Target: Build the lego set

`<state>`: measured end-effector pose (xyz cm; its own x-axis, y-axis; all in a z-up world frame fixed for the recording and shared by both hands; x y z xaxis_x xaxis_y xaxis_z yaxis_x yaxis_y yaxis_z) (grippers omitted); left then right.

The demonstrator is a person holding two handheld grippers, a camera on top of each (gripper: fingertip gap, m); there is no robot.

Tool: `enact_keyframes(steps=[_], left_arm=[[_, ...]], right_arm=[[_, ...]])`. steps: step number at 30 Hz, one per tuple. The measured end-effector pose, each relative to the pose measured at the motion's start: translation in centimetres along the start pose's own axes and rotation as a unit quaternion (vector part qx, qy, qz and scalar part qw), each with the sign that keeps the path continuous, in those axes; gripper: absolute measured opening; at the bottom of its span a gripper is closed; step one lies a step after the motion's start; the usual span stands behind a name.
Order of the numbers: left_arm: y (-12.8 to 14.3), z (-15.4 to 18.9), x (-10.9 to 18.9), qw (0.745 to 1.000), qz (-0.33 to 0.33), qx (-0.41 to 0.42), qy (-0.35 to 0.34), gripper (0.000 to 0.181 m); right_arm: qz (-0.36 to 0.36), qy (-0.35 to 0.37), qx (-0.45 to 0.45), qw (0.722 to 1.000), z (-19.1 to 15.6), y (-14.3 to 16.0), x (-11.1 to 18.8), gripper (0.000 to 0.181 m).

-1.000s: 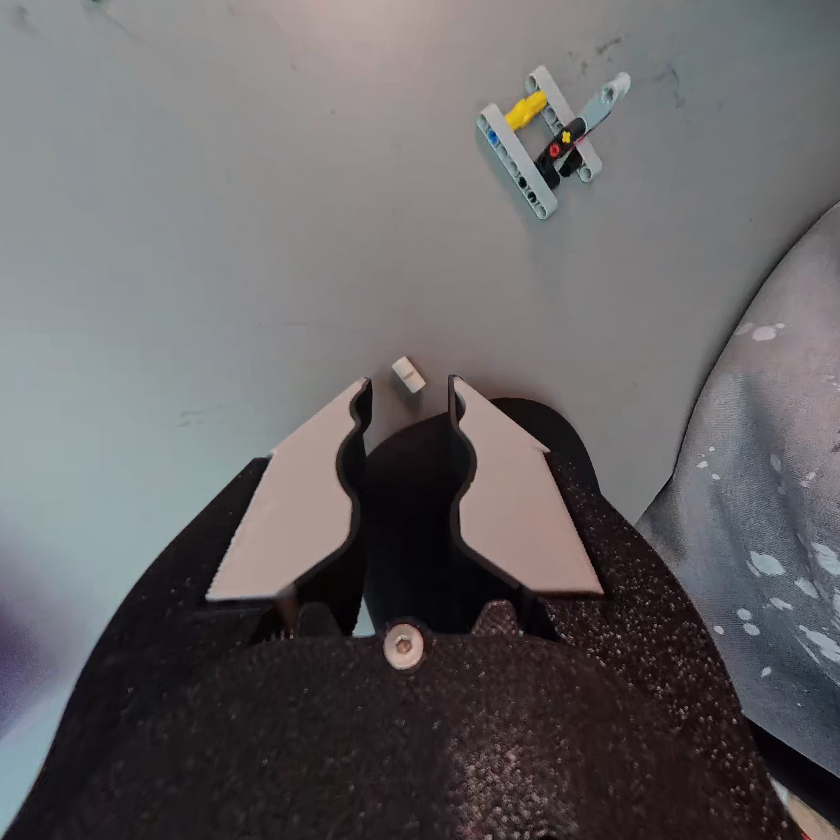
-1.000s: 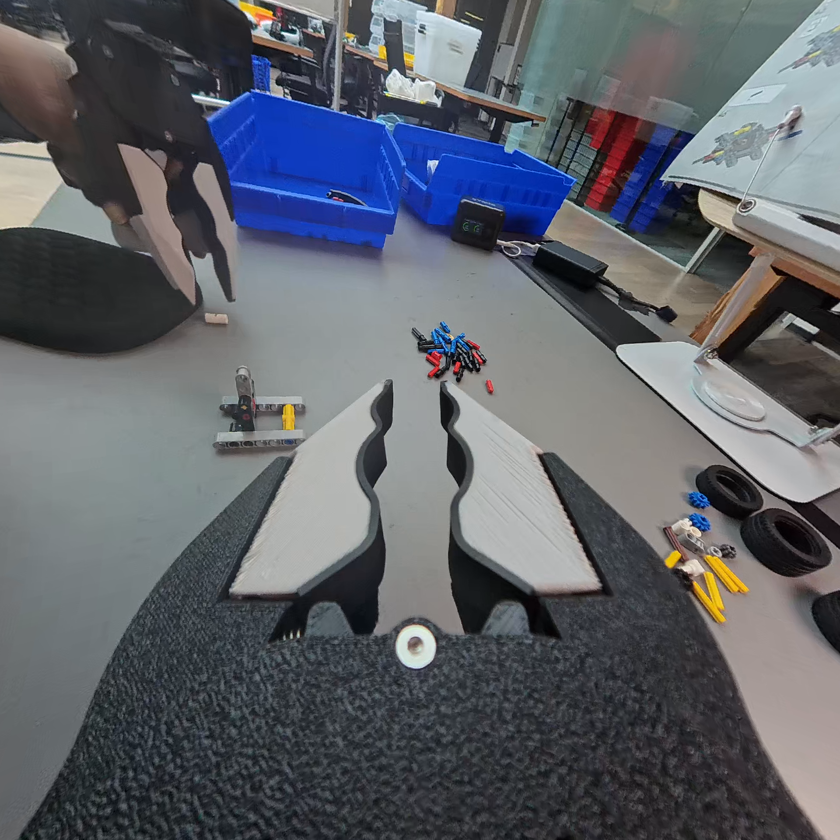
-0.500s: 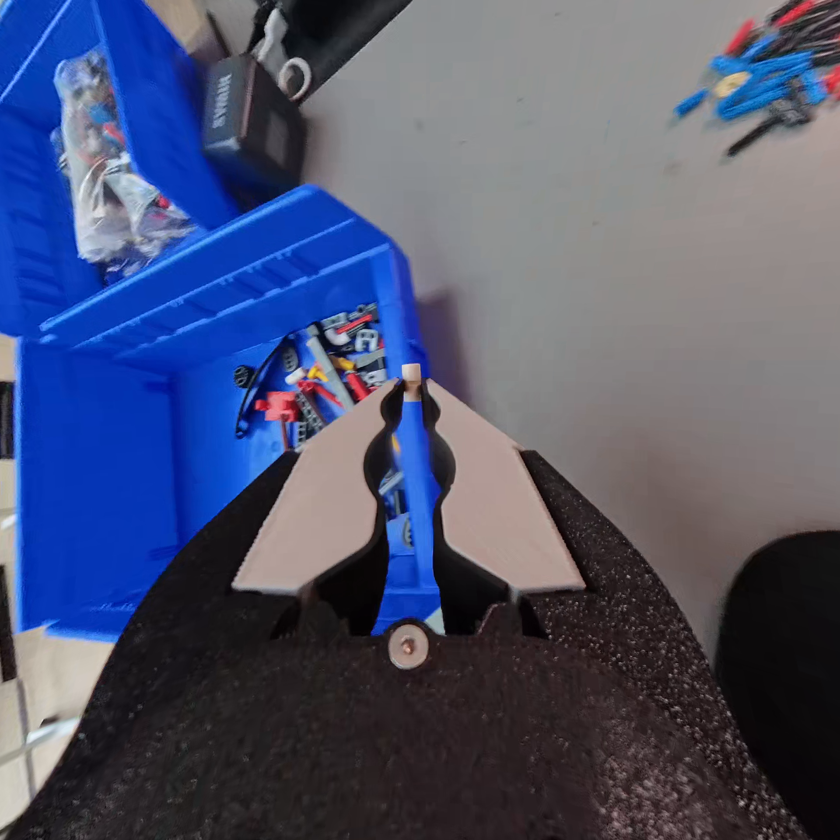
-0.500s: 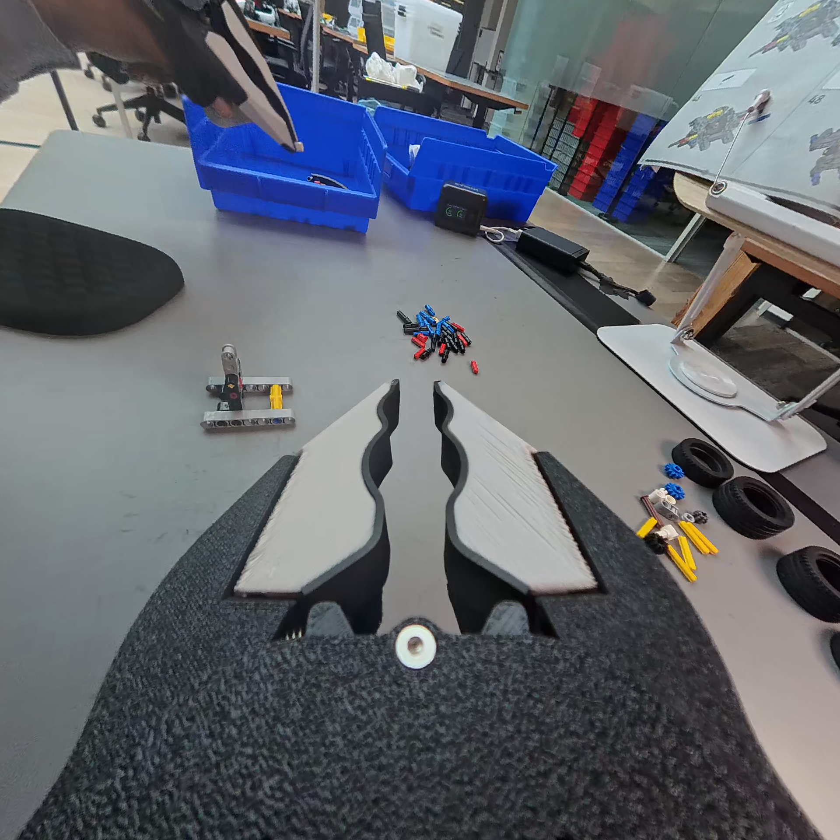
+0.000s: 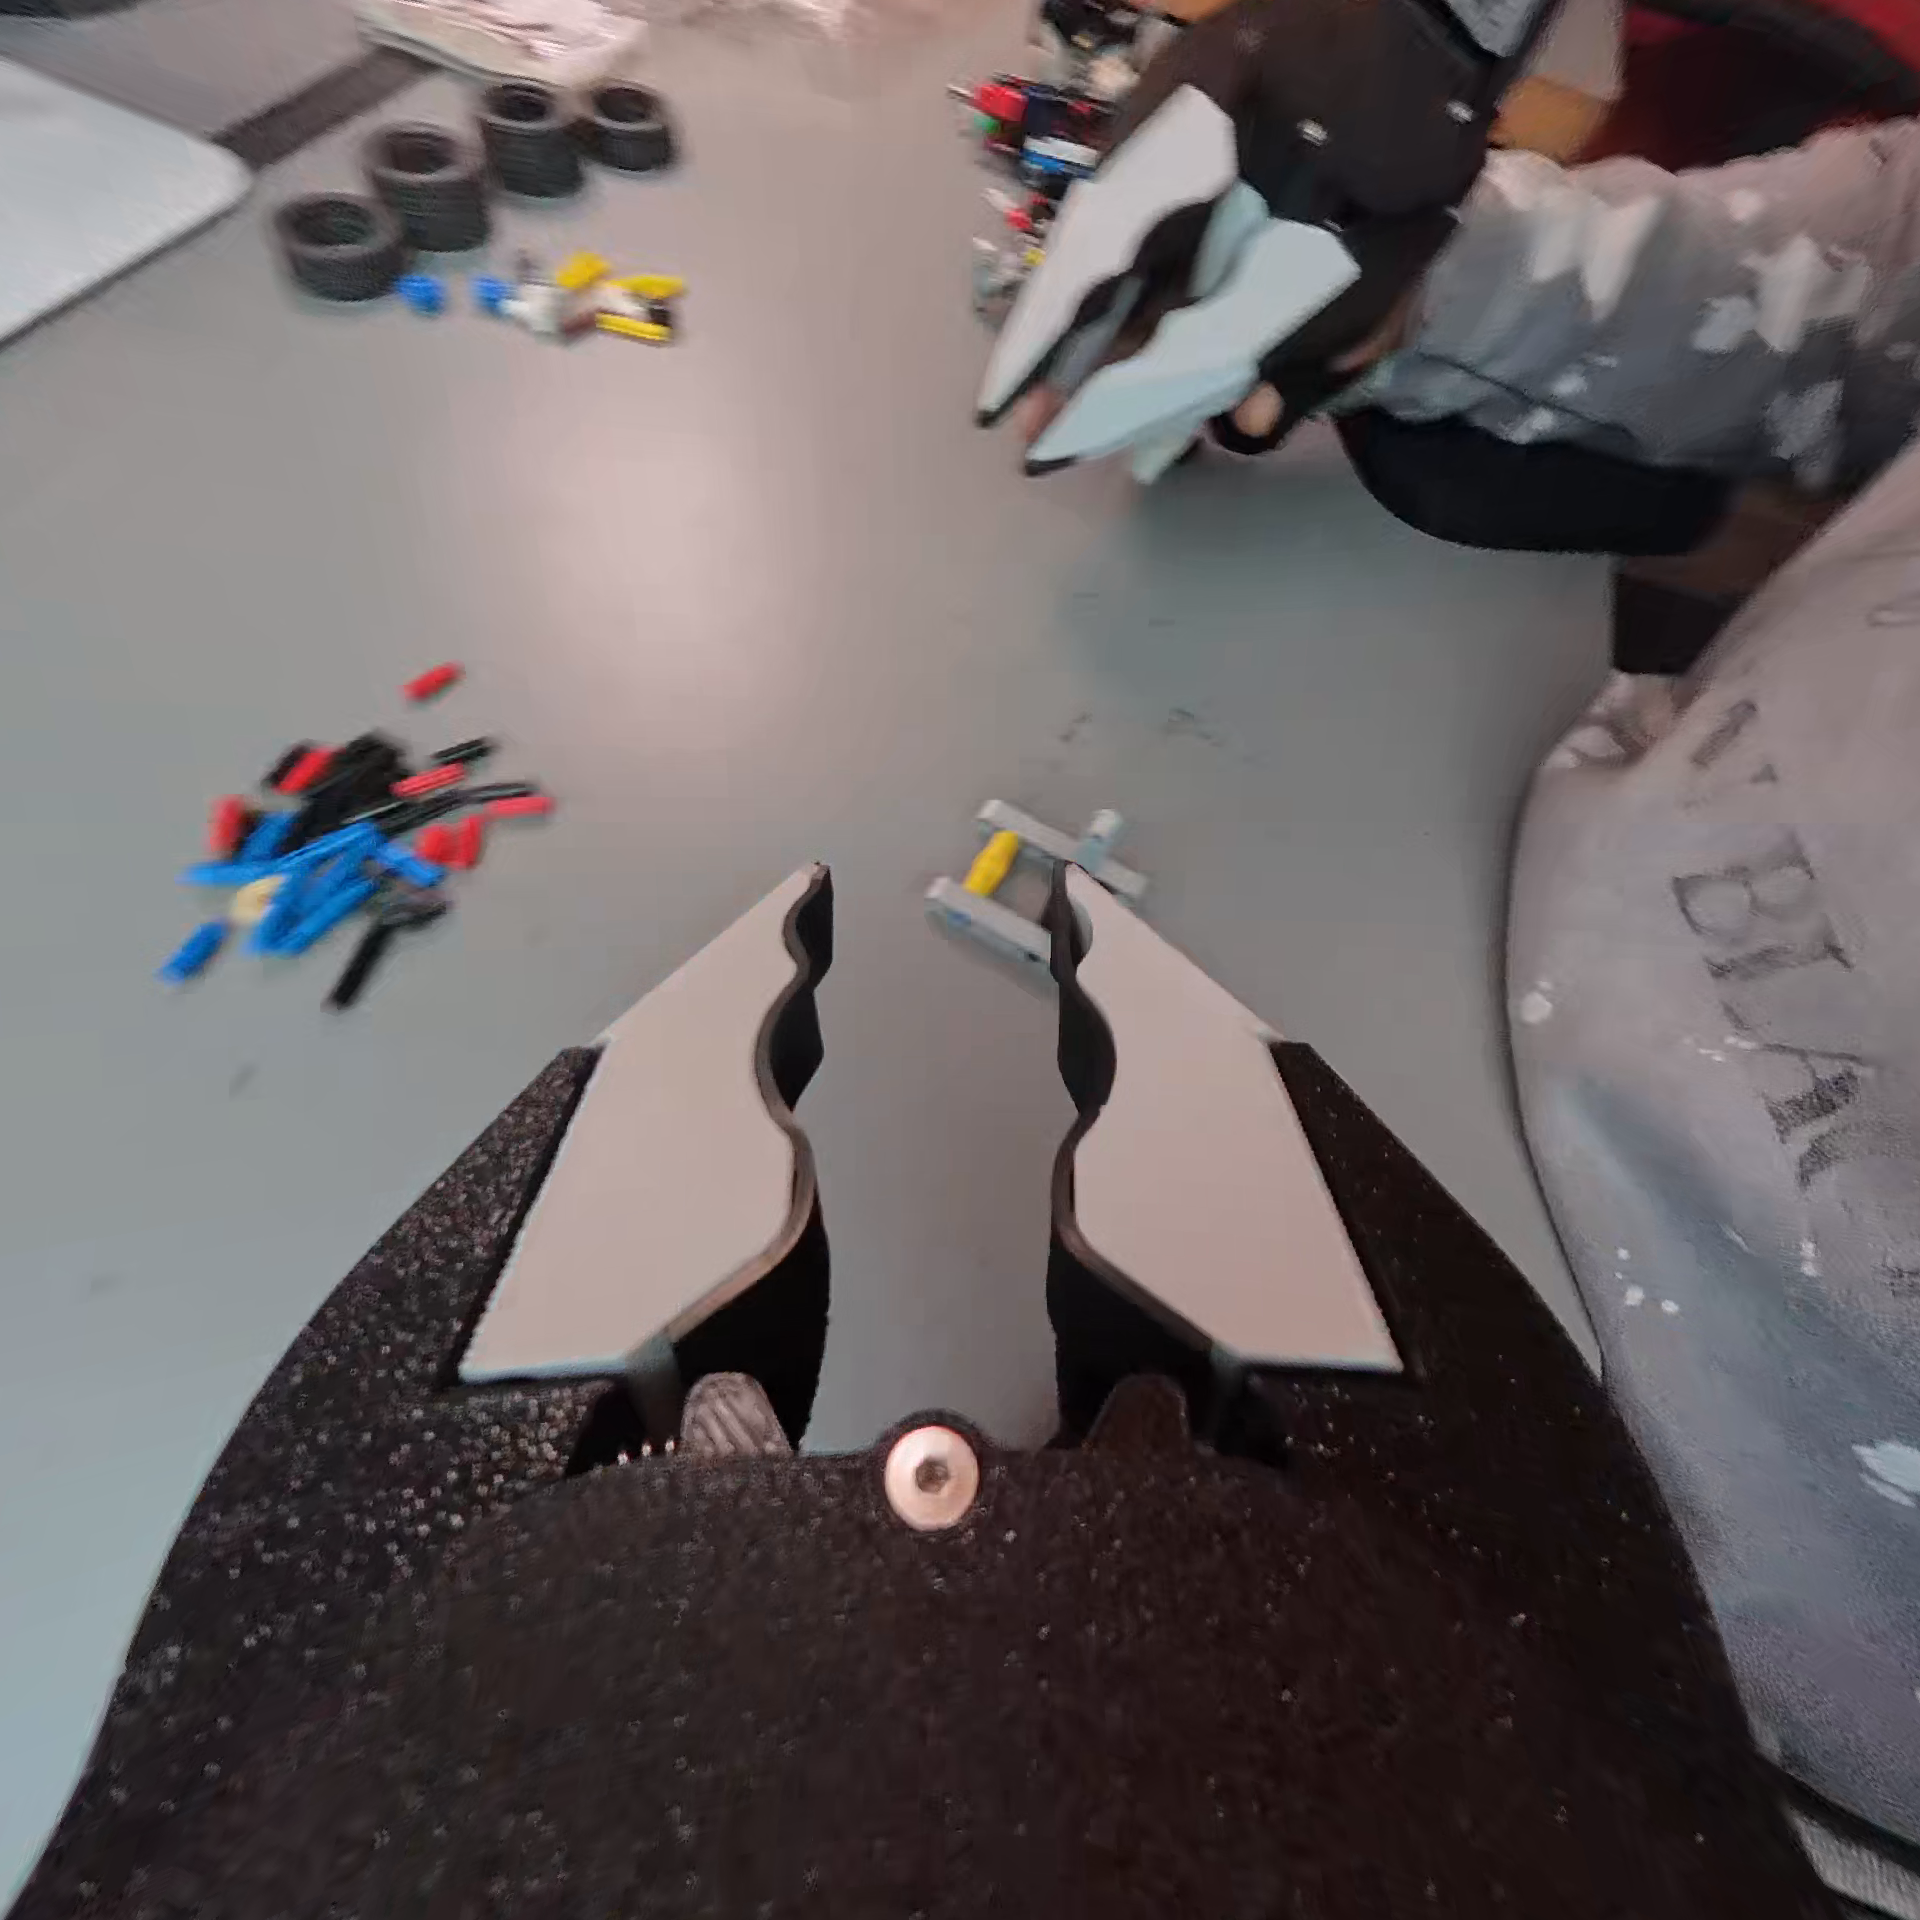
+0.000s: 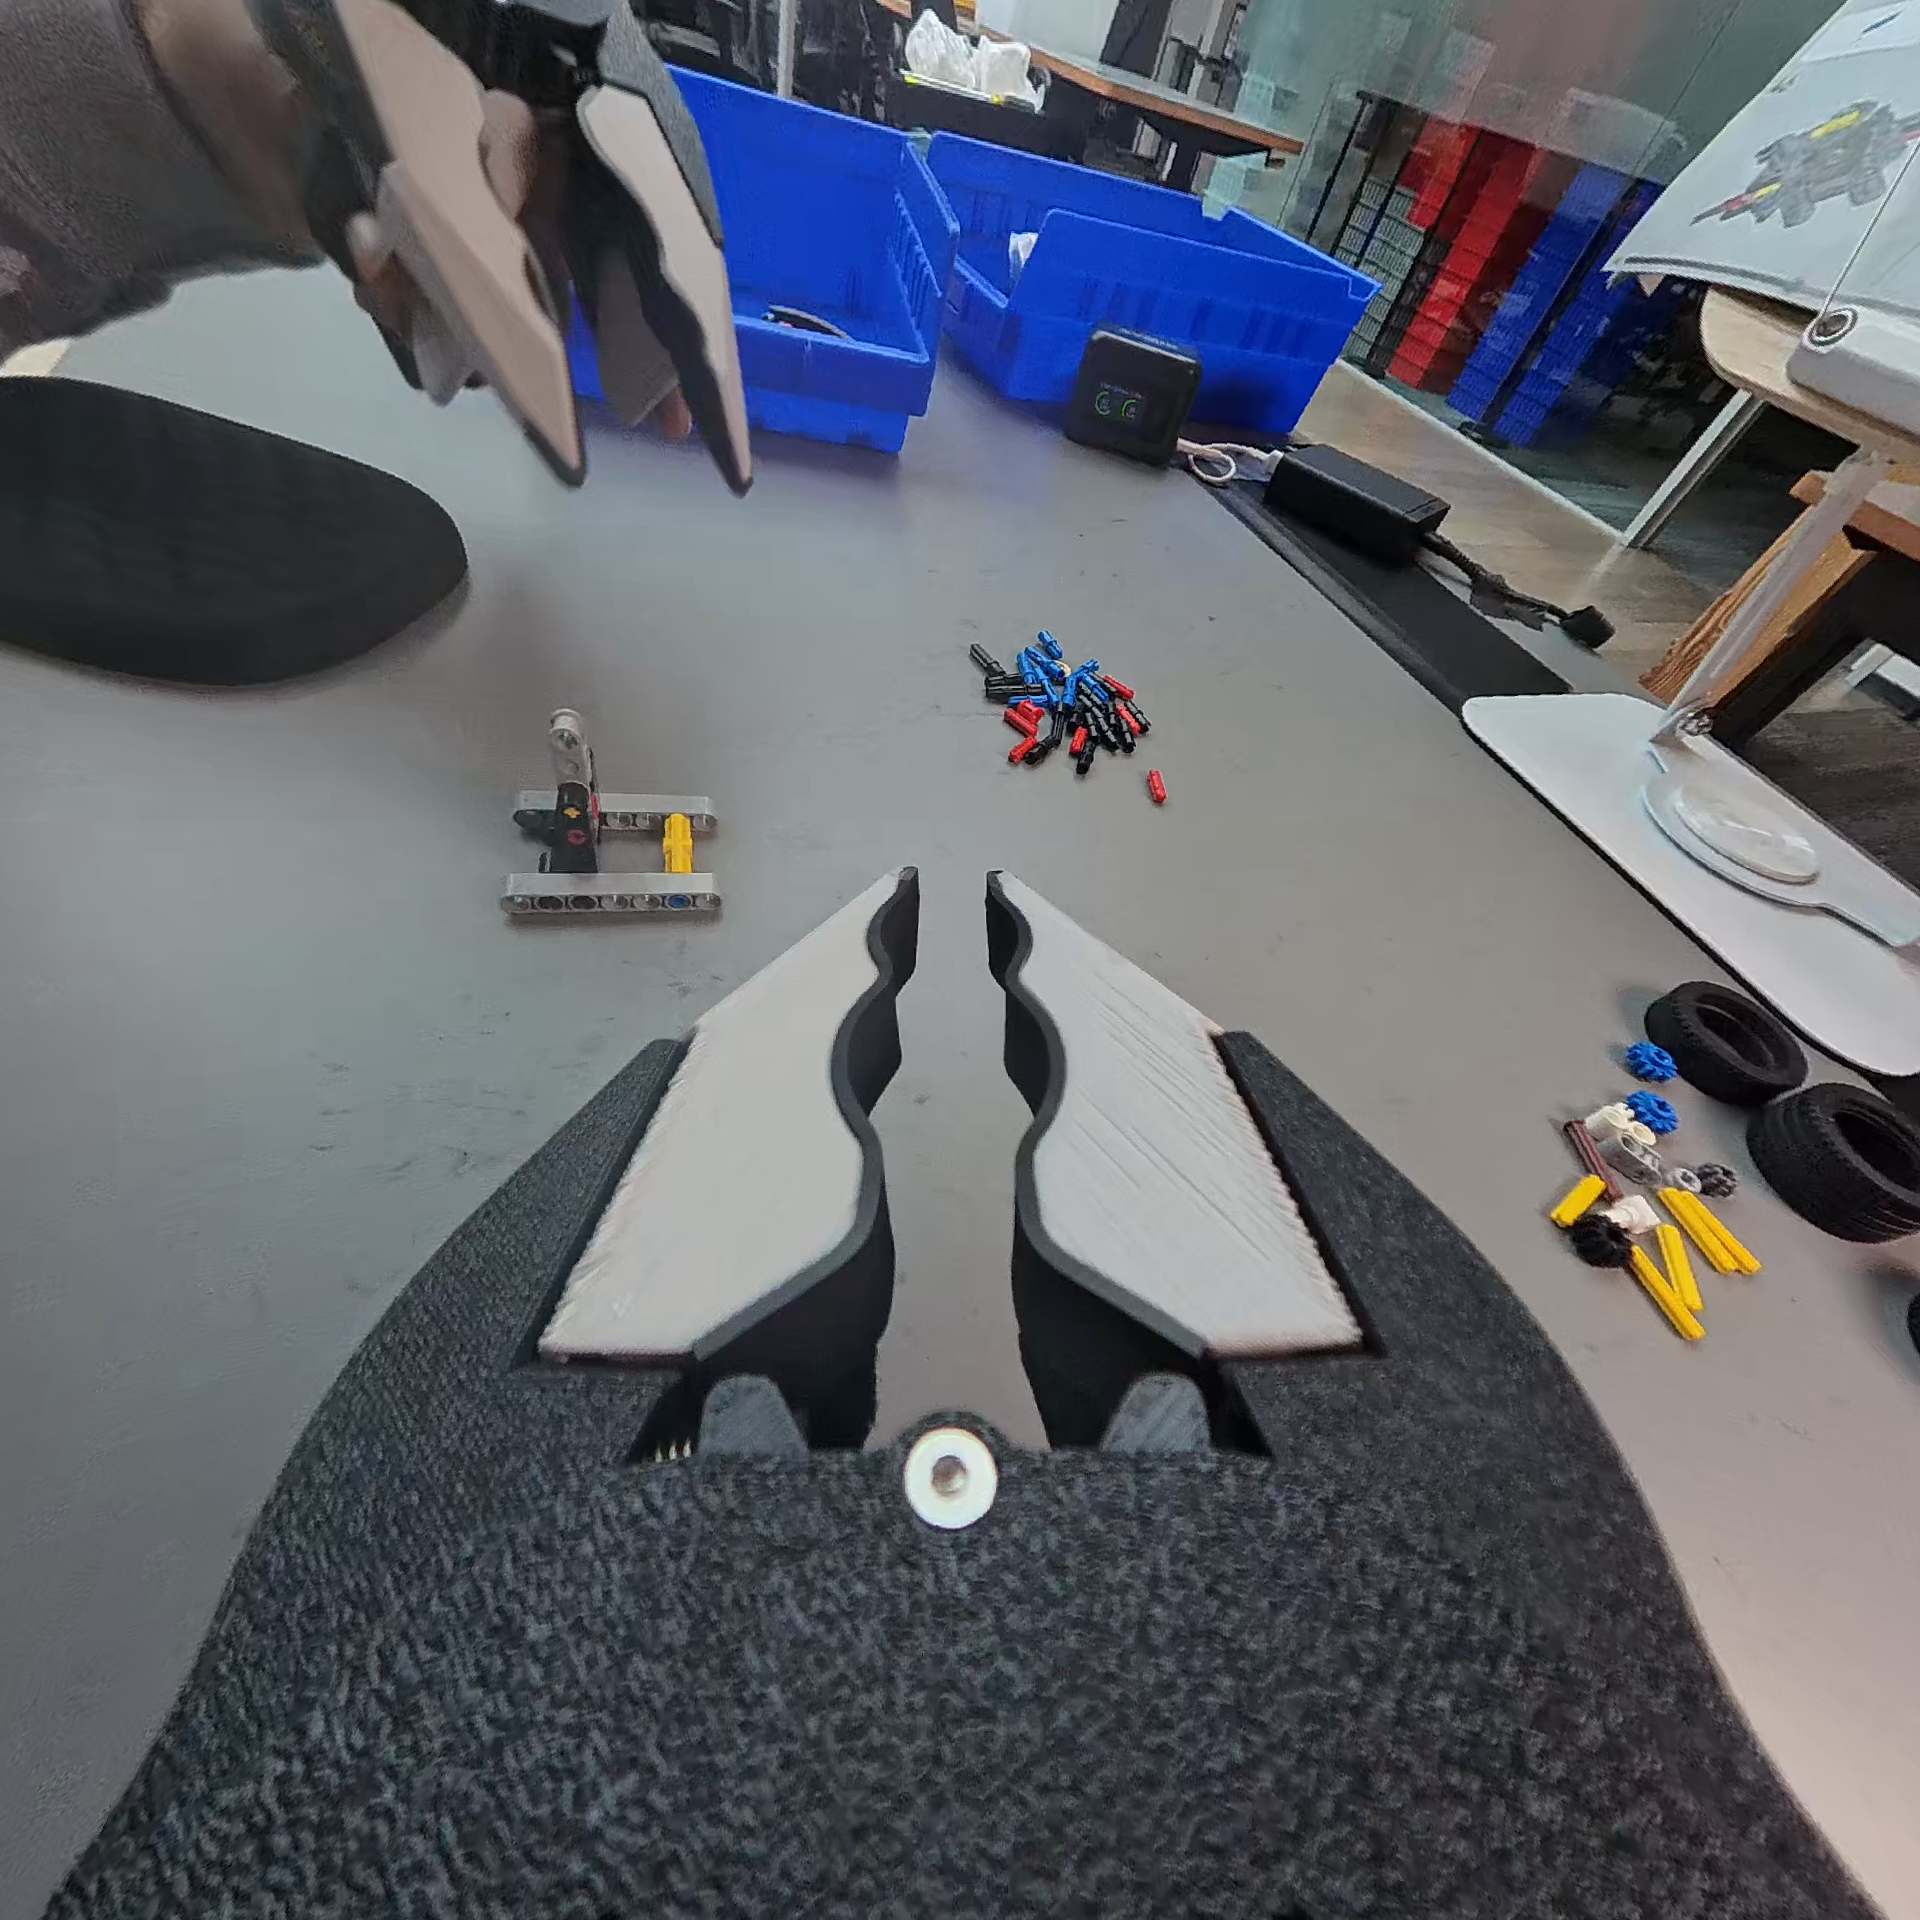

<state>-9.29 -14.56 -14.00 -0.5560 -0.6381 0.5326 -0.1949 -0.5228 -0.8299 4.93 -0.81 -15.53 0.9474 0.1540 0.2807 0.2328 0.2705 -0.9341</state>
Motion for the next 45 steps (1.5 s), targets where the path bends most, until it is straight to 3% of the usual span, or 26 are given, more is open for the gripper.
enact_keyframes(steps=[4,6,9,12,14,17,19,23,27,30,34,37,42,45], left_arm=[[2.4,3.9,-6.4,0.984,-0.116,-0.102,0.085,0.037],[3.2,4.0,-8.1,0.974,-0.153,-0.141,0.089,0.01],[1.2,4.0,-9.1,0.978,-0.094,-0.162,0.09,0.007],[-1.4,4.1,-9.0,0.986,0.017,-0.127,0.108,0.008],[-2.9,4.6,-8.1,0.98,0.094,-0.111,0.138,0.008],[-4.3,4.8,-7.0,0.97,0.166,-0.127,0.128,0.008],[-4.3,4.8,-7.0,0.968,0.169,-0.156,0.098,0.008],[-4.1,5.3,-7.7,0.959,0.143,-0.242,0.03,0.008],[-4.0,5.2,-8.3,0.953,0.118,-0.279,-0.016,0.009],[-4.4,4.9,-7.6,0.961,0.155,-0.227,0.008,0.026],[-6.1,3.7,-4.9,0.961,0.251,-0.07,0.095,0.053],[-6.7,3.1,-4.3,0.954,0.274,-0.001,0.12,0.053],[-7.5,5.7,-5.3,0.943,0.26,0.027,0.205,0.028],[-7.7,5.9,-5.3,0.941,0.261,0.041,0.213,0.018]], right_arm=[[-0.003,-0.004,0.005,1.0,-0.3,0.0,0.0,0.012],[-0.006,-0.007,0.005,1.0,-0.4,0.1,-0.1,0.012],[-0.001,-0.017,-0.016,1.0,-0.6,-0.1,-0.1,0.012],[0.026,-0.038,-0.047,0.998,-0.6,-0.8,0.3,0.015],[0.053,-0.061,-0.077,0.994,-0.7,-1.5,0.7,0.016],[0.07,-0.12,-0.155,0.978,-1.4,-2.2,0.9,0.02],[0.084,-0.168,-0.214,0.959,-2.0,-3.0,1.1,0.026],[0.077,-0.195,-0.315,0.926,-2.3,-3.2,0.2,0.032],[0.034,-0.193,-0.348,0.917,-2.7,-2.1,-0.8,0.012],[0.06,-0.188,-0.337,0.921,-2.1,-2.4,-0.3,0.006],[0.146,-0.186,-0.286,0.929,-1.1,-3.9,1.5,0.006],[0.202,-0.207,-0.267,0.919,-1.3,-5.0,2.6,0.006],[0.236,-0.239,-0.244,0.91,-2.6,-5.4,2.9,0.006],[0.246,-0.234,-0.241,0.909,-2.3,-5.5,3.0,0.006]])
Point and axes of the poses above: each gripper's, where its closed fingertips meet, x back along the fingers, y out of its underside, z = x × y across the jaws, the point moved 4 cm from there along x, back along the fingers, and after that the axes turned 2 degrees about y, right-handed, at the moved point
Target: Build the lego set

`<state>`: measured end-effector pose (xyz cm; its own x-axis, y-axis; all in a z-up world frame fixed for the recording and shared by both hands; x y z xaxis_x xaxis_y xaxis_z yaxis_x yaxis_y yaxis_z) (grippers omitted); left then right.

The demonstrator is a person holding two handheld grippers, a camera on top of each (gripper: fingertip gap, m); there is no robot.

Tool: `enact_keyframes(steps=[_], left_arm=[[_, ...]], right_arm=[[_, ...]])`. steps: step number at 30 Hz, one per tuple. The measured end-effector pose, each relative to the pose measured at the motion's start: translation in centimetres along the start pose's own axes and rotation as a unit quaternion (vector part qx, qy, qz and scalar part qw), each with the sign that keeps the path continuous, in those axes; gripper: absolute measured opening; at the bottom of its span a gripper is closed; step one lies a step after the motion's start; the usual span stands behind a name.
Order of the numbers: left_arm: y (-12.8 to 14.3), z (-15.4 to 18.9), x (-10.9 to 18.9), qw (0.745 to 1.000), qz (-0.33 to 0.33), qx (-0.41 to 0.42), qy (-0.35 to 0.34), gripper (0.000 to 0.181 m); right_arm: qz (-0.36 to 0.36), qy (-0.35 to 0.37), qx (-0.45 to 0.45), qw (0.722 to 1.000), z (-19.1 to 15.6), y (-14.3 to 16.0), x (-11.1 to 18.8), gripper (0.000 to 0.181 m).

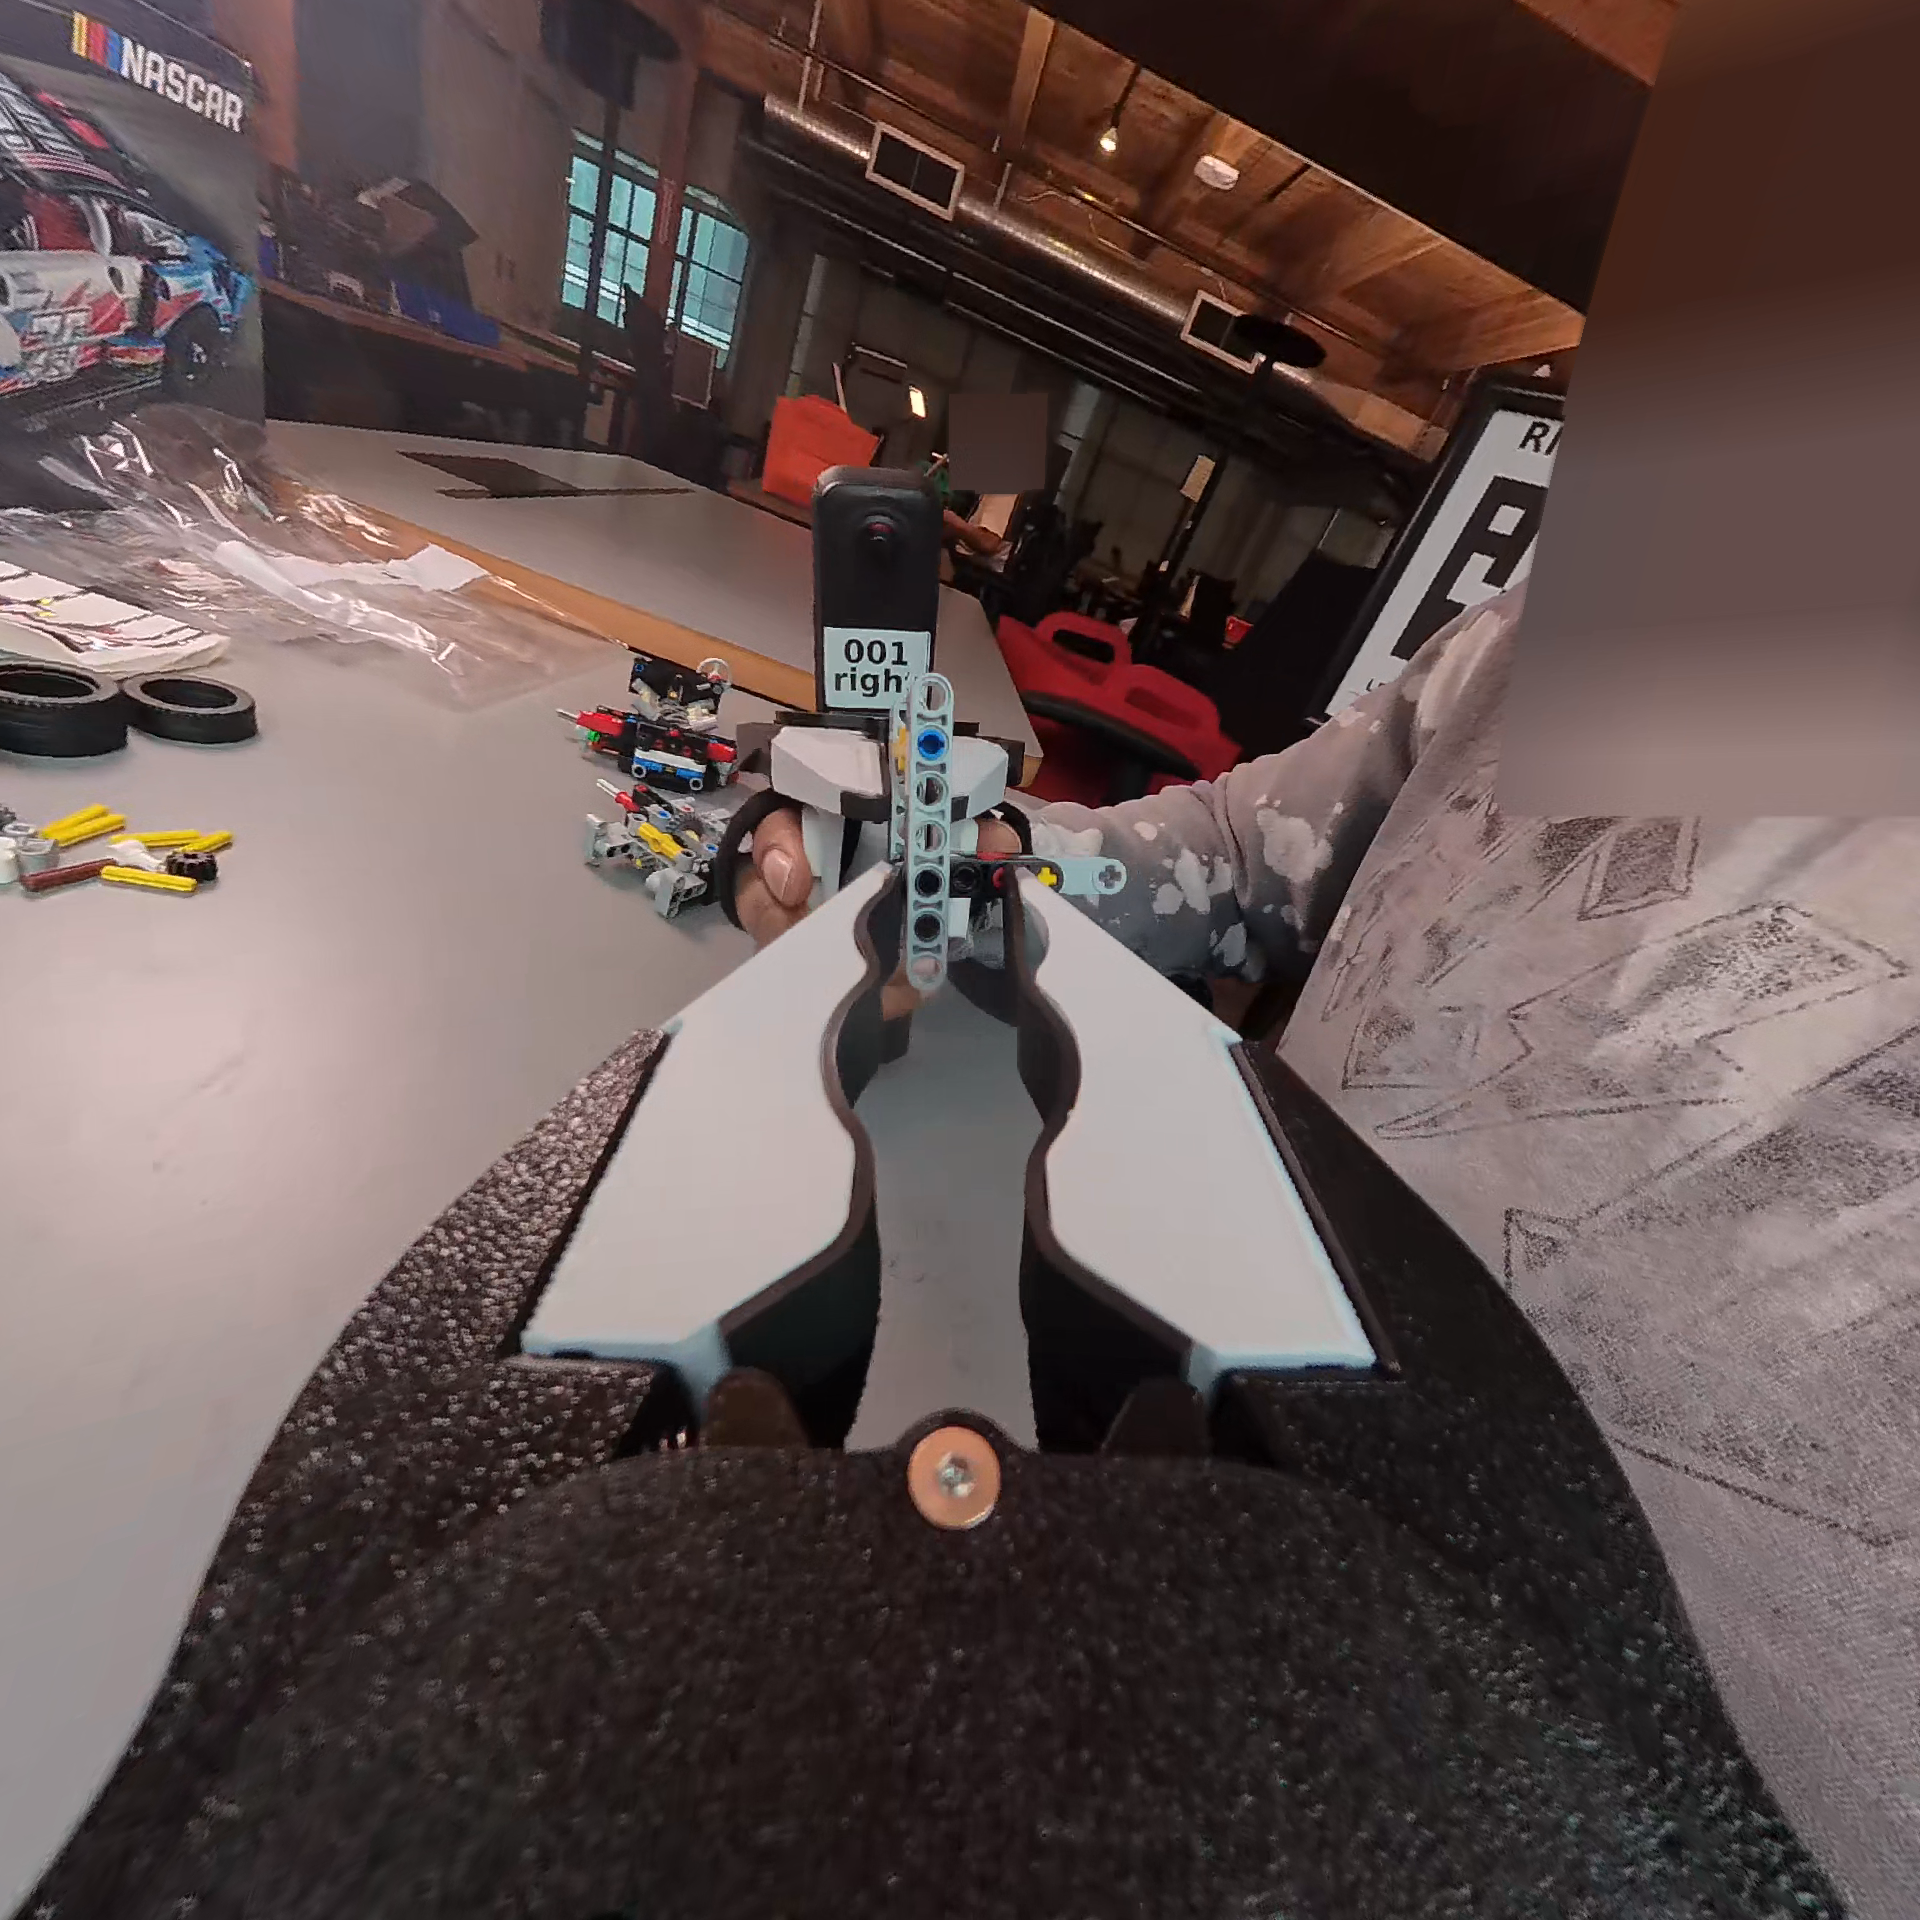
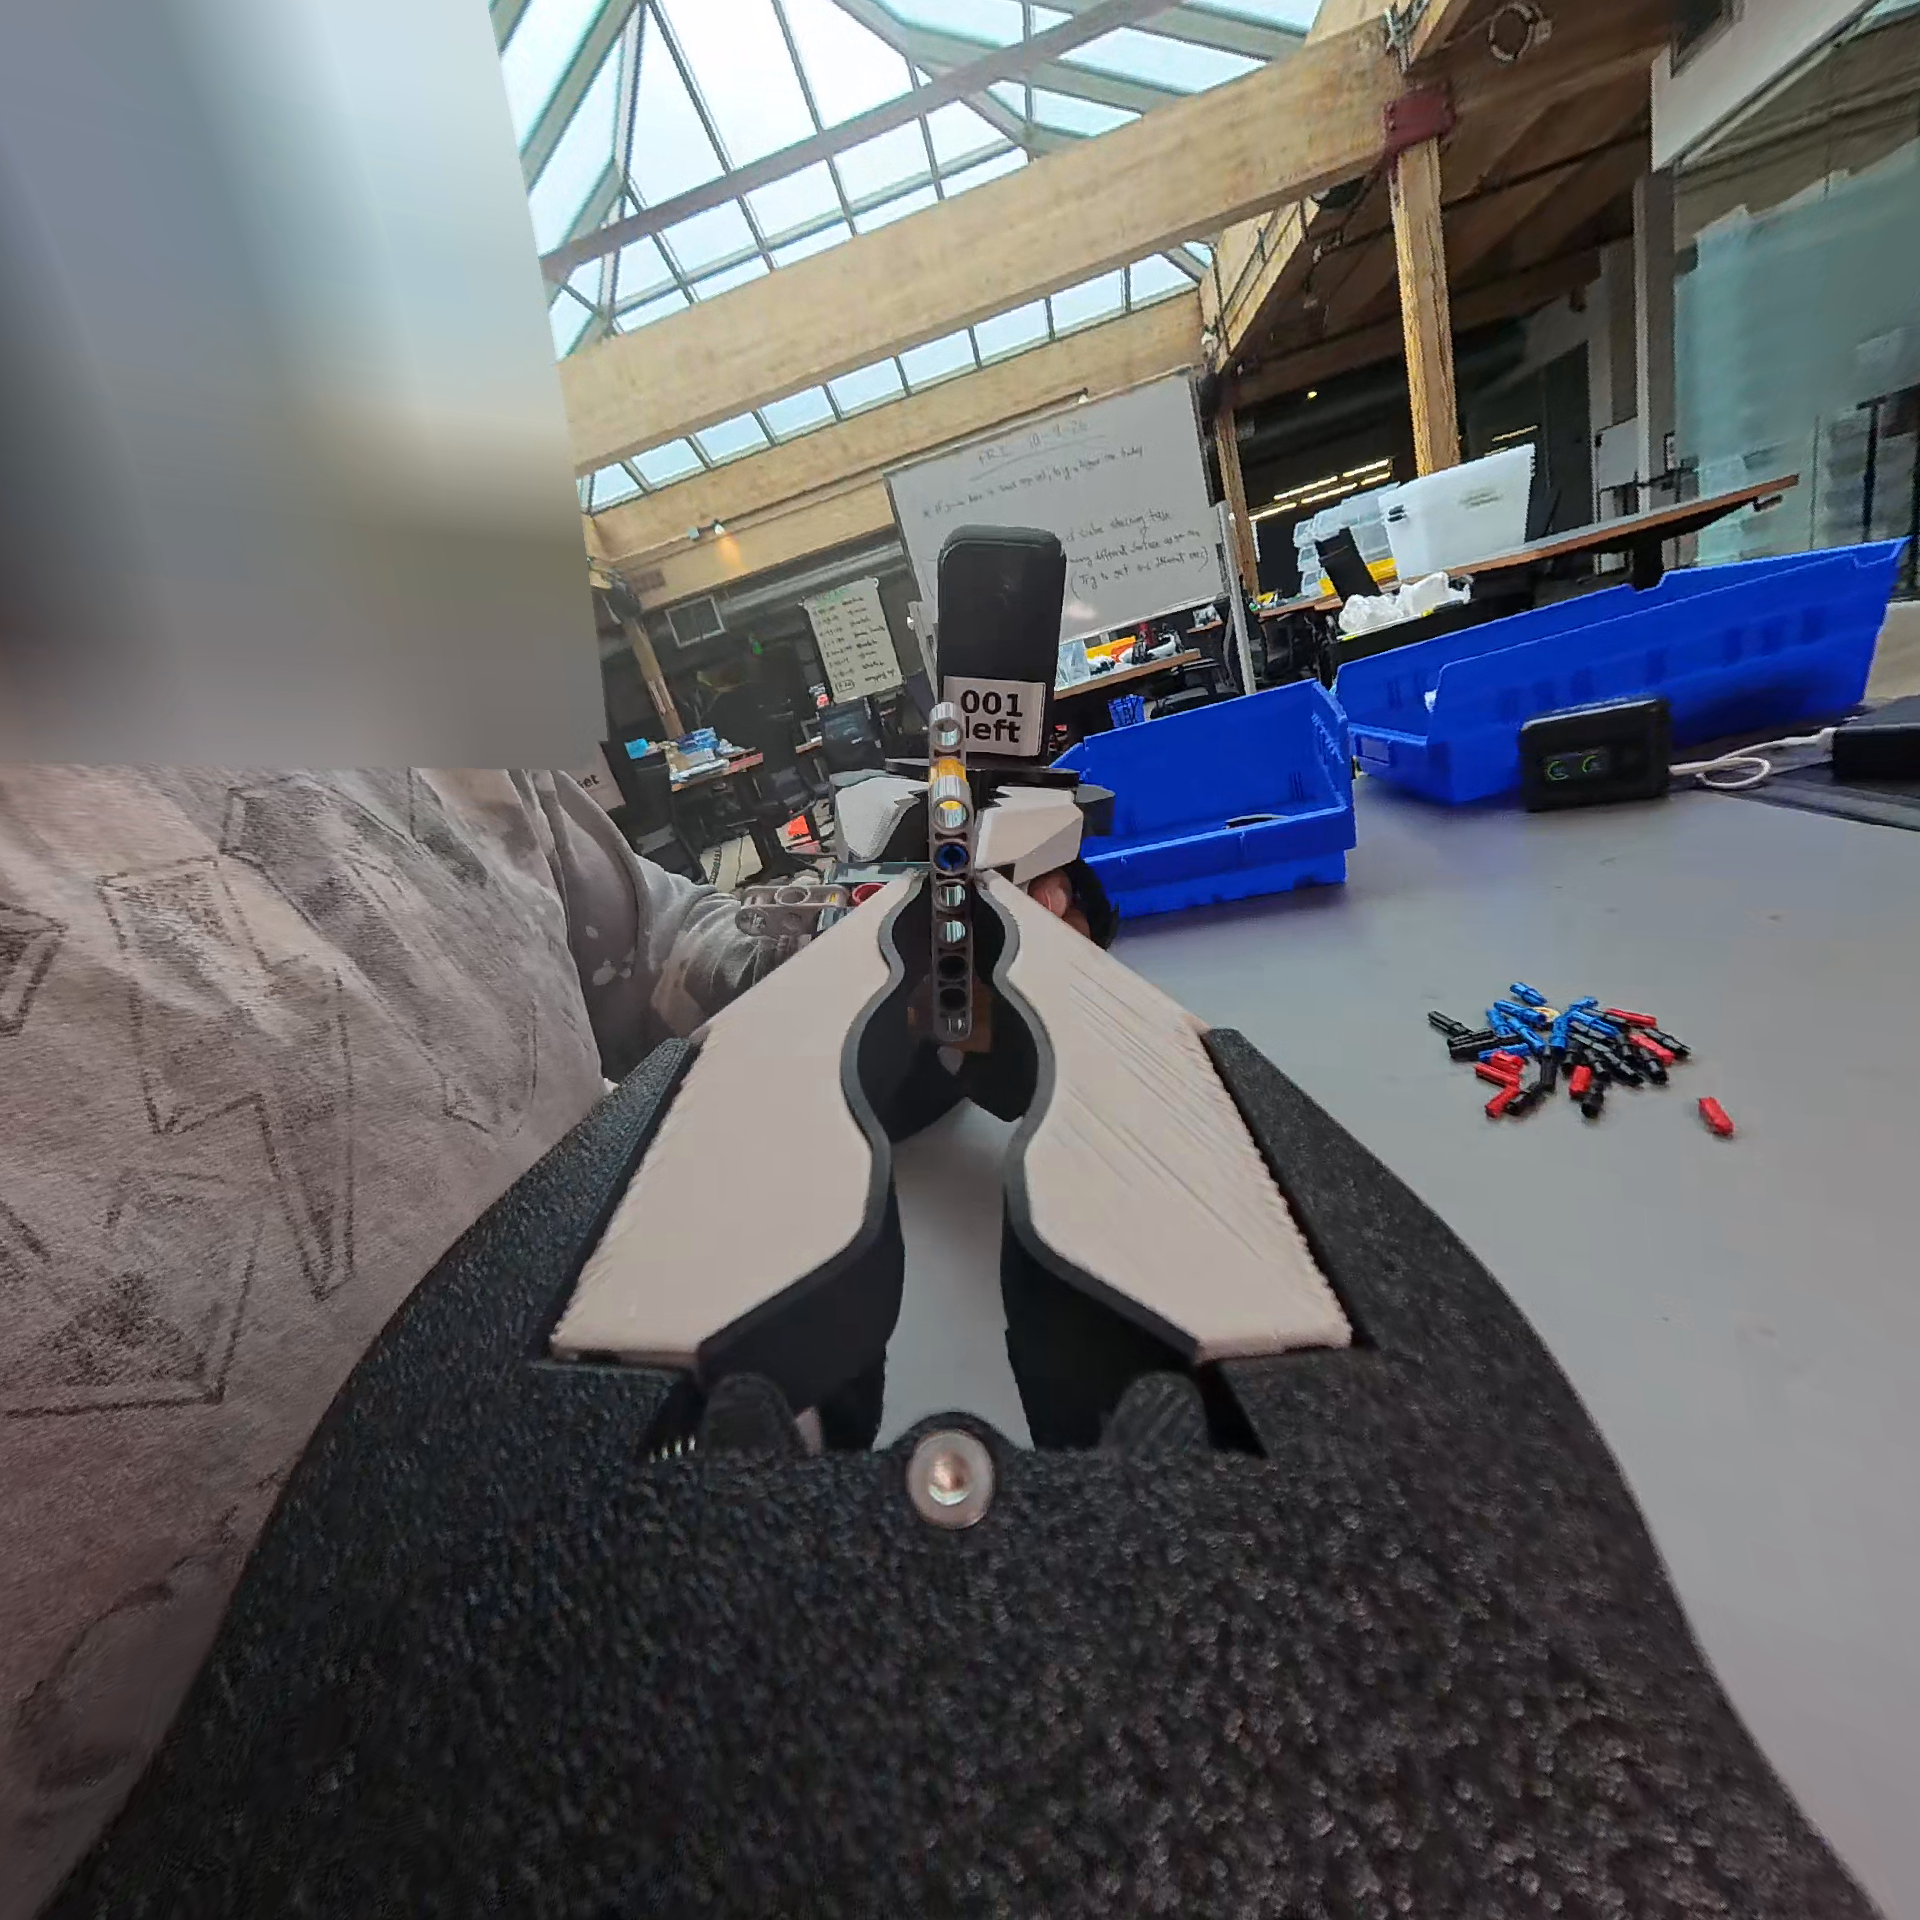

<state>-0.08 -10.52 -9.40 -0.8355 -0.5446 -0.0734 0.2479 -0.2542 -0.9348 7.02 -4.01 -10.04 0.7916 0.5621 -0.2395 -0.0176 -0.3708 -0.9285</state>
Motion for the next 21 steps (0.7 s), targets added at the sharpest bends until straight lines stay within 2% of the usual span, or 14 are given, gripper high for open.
enact_keyframes(steps=[9,13,20,21], left_arm=[[-0.1,0.3,0.3,0.997,-0.023,-0.051,-0.047,0.008],[0.0,0.6,0.4,0.991,-0.046,-0.107,-0.072,0.008],[0.7,0.3,0.9,0.985,-0.073,-0.133,-0.087,0.009],[1.0,0.1,1.0,0.983,-0.083,-0.14,-0.089,0.014]], right_arm=[[-0.048,0.007,0.104,0.993,-0.5,1.4,-0.2,0.006],[-0.071,0.026,0.154,0.985,-0.4,2.0,-0.5,0.007],[-0.101,0.043,0.19,0.976,-0.1,2.6,-0.8,0.007],[-0.115,0.046,0.195,0.973,0.0,2.8,-0.8,0.007]])
Point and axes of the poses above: each gripper's, where its closed fingertips meet, x back along the fingers, y out of its underside, z = x × y across the jaws, the point moved 4 cm from there along x, back along the fingers, and after that the axes turned 2 degrees about y, right-handed, at the moved point
